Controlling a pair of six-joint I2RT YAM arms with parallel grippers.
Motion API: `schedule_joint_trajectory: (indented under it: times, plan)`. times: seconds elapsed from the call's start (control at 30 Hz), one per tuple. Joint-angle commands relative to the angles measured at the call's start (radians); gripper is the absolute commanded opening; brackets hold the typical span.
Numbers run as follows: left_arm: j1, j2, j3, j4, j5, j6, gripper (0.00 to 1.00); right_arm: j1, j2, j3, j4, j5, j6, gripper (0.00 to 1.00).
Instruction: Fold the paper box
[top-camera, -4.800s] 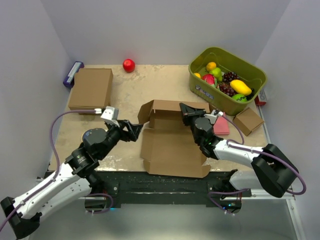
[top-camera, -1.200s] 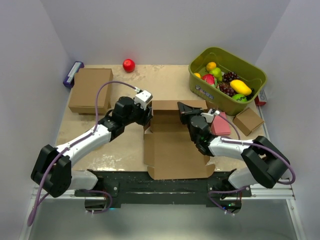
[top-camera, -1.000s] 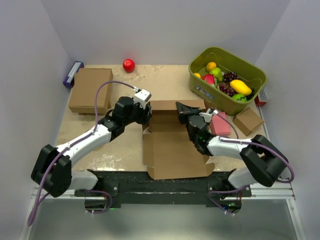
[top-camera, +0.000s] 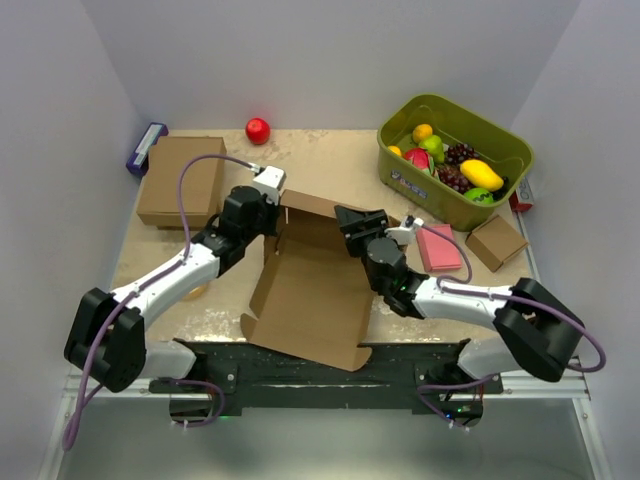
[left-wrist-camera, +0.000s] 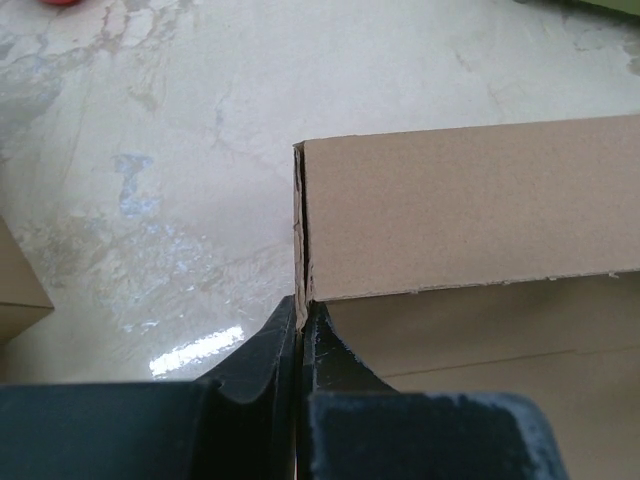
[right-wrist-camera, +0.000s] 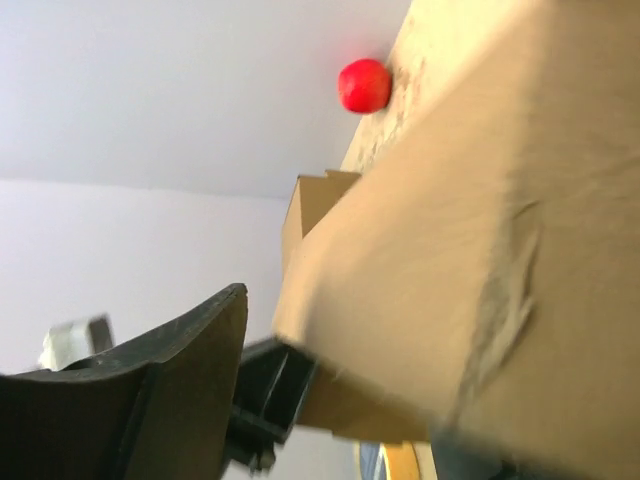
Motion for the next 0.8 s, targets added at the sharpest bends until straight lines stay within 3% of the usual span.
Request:
schedule_joint_trajectory:
  times: [0.0,0.17,0.23,0.4,0.77]
  plan:
    - [0.041,0.004,0.043,-0.01,0.003,0.013,0.0,0.083,-0.069,0.022,-0.056,0.056,-0.251,0.69]
    - [0.07,0.001,0.059,-0.018,0.032,0.0,0.0,0.202,-0.022,0.03,-0.071,0.073,-0.39,0.62]
    - [0.081,-0.002,0.06,-0.018,0.046,-0.006,0.0,0.258,0.015,0.04,-0.067,0.079,-0.419,0.54]
    - [0.093,-0.004,0.061,-0.018,0.071,-0.018,0.0,0.324,0.222,0.149,-0.029,-0.005,-0.474,0.42]
    - [0.133,-0.027,0.064,-0.018,0.141,-0.058,0.0,0.348,0.509,0.358,0.022,-0.105,-0.511,0.37]
